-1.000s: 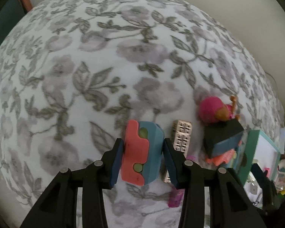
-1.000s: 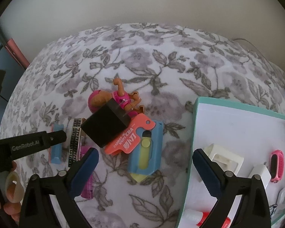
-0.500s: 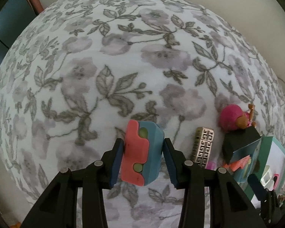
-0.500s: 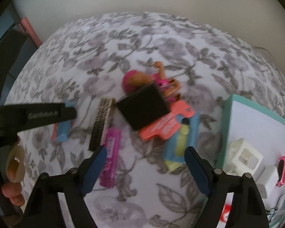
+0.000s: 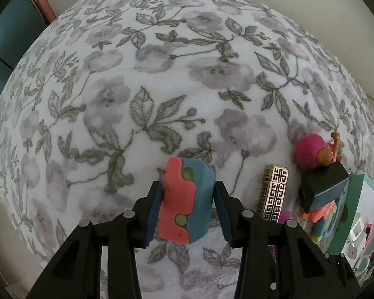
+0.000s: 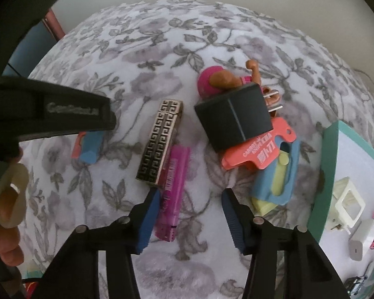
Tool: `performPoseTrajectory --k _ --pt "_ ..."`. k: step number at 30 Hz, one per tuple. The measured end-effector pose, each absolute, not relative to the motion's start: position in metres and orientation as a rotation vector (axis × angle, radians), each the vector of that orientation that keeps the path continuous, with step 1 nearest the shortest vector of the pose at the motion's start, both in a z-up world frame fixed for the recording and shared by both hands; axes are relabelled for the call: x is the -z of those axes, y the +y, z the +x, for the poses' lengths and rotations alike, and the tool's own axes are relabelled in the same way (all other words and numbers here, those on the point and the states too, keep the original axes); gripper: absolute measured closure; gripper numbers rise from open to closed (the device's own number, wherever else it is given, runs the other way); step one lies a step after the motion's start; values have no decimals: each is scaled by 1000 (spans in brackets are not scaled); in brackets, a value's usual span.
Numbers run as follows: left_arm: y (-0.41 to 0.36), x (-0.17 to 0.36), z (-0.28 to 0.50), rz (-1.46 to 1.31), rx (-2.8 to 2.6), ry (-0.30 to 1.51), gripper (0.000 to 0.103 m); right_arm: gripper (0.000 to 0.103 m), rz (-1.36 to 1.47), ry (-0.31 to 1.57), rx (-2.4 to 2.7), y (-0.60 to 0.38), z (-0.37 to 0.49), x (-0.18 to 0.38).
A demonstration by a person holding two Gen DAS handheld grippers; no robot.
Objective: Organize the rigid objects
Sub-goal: 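Lower the right tool onto the magenta tube and close on it, then carry the red-and-teal block and magenta tube into the tray and open both tools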
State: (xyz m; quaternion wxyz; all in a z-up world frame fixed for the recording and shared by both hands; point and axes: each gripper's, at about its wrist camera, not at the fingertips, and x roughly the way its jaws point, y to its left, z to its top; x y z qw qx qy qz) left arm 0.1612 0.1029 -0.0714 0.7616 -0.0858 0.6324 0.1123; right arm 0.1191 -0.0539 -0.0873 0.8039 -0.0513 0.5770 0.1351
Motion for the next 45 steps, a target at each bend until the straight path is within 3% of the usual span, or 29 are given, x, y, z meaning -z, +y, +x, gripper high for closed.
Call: performPoseTrajectory --k 9,15,29,45 --pt "97 85 162 -171 -244 1409 56 63 -110 1212 -274 -62 123 89" --pt "97 88 163 -161 -251 1405 56 78 -105 1196 -253 -63 123 89" --pt "65 75 174 -165 -283 1362 58 81 -93 1179 -270 -66 115 80" --pt "52 -5 174 -206 -249 1159 58 89 66 1093 -315 -101 116 26"
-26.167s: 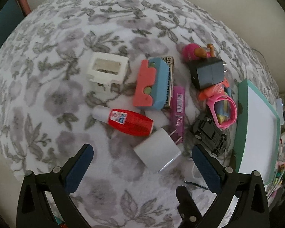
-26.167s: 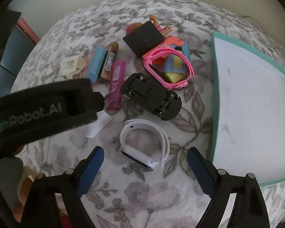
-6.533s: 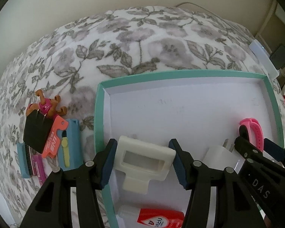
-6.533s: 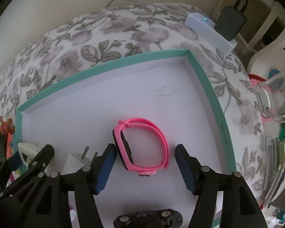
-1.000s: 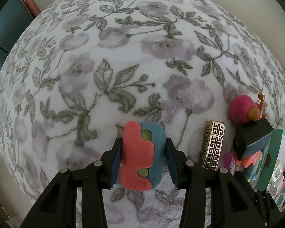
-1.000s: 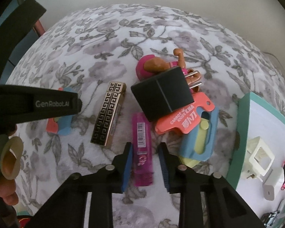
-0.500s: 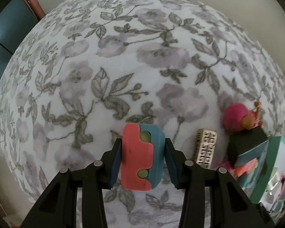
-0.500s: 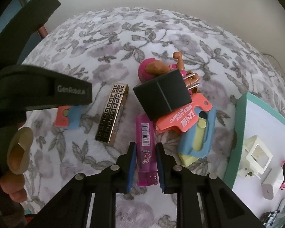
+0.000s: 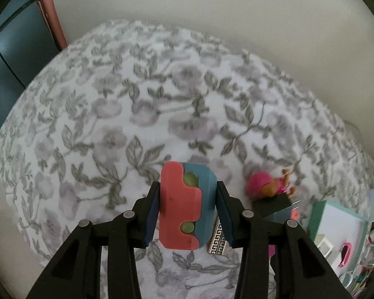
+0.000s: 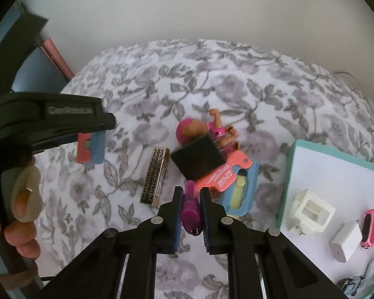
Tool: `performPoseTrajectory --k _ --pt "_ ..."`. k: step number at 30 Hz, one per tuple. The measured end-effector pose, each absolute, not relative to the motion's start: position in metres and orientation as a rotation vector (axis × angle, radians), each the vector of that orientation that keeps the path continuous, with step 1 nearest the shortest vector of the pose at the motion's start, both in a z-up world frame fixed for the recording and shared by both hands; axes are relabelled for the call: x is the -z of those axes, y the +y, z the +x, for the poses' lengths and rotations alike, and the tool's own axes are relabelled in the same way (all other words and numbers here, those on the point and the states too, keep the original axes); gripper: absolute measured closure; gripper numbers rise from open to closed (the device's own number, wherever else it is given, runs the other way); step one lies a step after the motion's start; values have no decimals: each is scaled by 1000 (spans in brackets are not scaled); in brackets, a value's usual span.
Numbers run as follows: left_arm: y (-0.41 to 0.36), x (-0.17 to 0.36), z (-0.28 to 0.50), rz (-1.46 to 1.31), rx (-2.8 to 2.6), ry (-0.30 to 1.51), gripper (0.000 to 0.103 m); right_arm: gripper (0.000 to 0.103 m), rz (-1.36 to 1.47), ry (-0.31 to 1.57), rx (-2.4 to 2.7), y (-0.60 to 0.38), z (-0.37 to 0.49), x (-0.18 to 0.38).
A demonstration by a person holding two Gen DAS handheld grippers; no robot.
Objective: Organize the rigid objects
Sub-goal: 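Carry the red-and-teal block and magenta tube into the tray and open both tools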
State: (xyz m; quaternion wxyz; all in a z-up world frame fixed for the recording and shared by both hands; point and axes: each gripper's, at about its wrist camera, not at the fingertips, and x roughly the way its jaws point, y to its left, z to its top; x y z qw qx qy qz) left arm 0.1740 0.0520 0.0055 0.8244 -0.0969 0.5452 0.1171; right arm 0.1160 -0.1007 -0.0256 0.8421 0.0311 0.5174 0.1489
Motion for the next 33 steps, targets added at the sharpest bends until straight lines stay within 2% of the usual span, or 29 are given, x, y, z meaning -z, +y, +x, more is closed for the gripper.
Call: performPoseTrajectory --k 17,26,33 --pt "36 -44 157 -205 -210 1063 58 89 157 1059 -300 -135 118 4" --pt "-16 -74 149 -160 -100 991 58 89 238 909 -102 -225 104 -54" --pt "-69 -77 145 -116 0 991 58 89 273 871 53 -286 91 -63"
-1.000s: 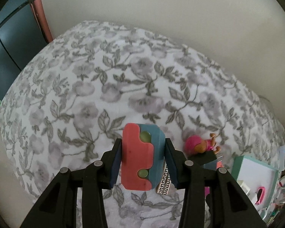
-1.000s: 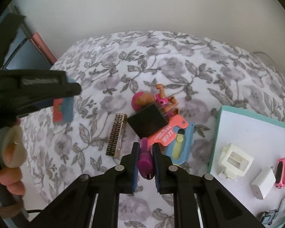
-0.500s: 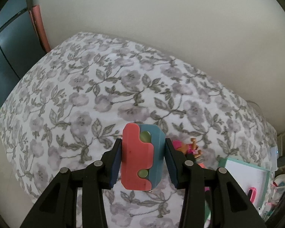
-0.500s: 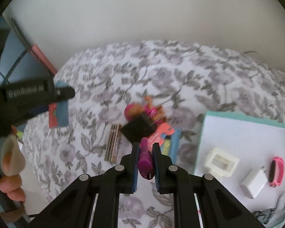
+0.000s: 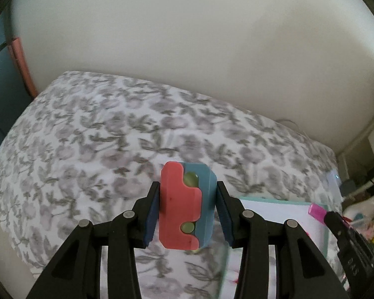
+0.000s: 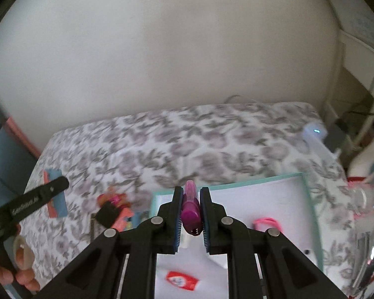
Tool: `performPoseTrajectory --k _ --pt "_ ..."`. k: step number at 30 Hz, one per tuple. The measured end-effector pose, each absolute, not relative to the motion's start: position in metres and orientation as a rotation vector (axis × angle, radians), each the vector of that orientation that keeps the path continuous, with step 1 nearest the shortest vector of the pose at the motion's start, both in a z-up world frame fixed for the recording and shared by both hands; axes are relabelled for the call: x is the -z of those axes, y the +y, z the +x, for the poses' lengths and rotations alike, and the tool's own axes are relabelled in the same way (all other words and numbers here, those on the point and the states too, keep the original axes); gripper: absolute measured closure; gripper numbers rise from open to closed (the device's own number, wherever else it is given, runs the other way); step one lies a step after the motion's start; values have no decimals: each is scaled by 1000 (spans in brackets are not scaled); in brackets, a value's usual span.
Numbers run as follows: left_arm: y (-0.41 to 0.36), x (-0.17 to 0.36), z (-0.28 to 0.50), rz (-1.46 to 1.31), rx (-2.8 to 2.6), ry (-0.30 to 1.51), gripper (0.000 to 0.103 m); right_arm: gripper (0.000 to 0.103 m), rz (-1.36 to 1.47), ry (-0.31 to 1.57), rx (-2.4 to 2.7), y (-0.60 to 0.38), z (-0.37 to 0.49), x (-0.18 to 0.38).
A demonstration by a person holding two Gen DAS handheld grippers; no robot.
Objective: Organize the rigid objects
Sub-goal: 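Carry the red-and-teal block and magenta tube into the tray and open both tools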
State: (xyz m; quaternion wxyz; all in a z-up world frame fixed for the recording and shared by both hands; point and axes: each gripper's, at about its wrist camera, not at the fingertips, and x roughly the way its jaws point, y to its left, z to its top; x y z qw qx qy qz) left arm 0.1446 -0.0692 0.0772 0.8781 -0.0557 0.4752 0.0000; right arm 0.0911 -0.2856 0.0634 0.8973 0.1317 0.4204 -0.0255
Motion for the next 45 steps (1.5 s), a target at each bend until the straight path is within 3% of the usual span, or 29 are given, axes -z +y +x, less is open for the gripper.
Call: performPoseTrajectory --k 22,31,45 --pt "-219 -18 131 140 201 1112 58 89 314 964 342 -400 69 -17" --pt "-240 14 128 208 212 1177 59 88 306 1046 366 -412 73 13" --pt "-239 18 131 215 196 1193 58 88 270 1113 374 -410 79 30"
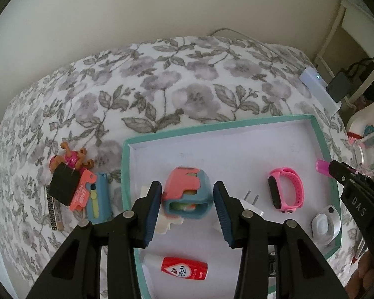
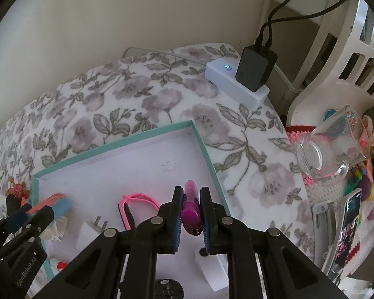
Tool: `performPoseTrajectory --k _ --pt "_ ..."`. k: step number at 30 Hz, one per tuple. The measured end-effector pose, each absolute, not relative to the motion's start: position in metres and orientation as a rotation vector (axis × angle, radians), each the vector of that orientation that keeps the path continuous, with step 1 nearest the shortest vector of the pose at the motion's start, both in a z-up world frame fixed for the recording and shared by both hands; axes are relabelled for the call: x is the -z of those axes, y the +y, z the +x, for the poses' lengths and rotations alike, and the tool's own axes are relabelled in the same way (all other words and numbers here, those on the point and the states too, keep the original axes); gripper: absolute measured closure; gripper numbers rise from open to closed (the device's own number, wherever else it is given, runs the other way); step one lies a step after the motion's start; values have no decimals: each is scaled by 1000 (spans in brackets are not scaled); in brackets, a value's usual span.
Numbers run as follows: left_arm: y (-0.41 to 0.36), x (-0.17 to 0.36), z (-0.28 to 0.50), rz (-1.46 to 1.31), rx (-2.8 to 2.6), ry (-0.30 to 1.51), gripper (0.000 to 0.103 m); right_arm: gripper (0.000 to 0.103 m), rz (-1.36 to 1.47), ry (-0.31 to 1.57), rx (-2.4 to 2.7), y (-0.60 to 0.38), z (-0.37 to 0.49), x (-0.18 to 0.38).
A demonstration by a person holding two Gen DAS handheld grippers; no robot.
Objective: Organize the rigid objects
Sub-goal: 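Carry the red-and-teal block and magenta tube into the tray and open both tools, then move both tools back toward the remaining objects beside the tray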
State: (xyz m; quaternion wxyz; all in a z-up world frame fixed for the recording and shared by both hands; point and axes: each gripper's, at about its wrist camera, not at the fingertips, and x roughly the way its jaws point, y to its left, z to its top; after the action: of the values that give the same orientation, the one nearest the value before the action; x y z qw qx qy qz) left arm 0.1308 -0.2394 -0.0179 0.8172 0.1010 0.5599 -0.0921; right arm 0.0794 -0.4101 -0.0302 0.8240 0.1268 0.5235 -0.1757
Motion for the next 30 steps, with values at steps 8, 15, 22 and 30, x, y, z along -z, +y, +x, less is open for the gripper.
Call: performPoseTrajectory --k 8,15,22,30 --pt "-236 9 131 207 192 1180 49 80 244 1119 390 -408 80 26" --pt "-227 -6 132 190 168 1147 36 53 224 1066 410 -408 76 5" --pt "-214 -21 135 165 133 1106 20 32 218 999 431 -408 70 -23" --pt "-188 -32 141 149 36 1063 13 14 221 938 441 -409 62 -43"
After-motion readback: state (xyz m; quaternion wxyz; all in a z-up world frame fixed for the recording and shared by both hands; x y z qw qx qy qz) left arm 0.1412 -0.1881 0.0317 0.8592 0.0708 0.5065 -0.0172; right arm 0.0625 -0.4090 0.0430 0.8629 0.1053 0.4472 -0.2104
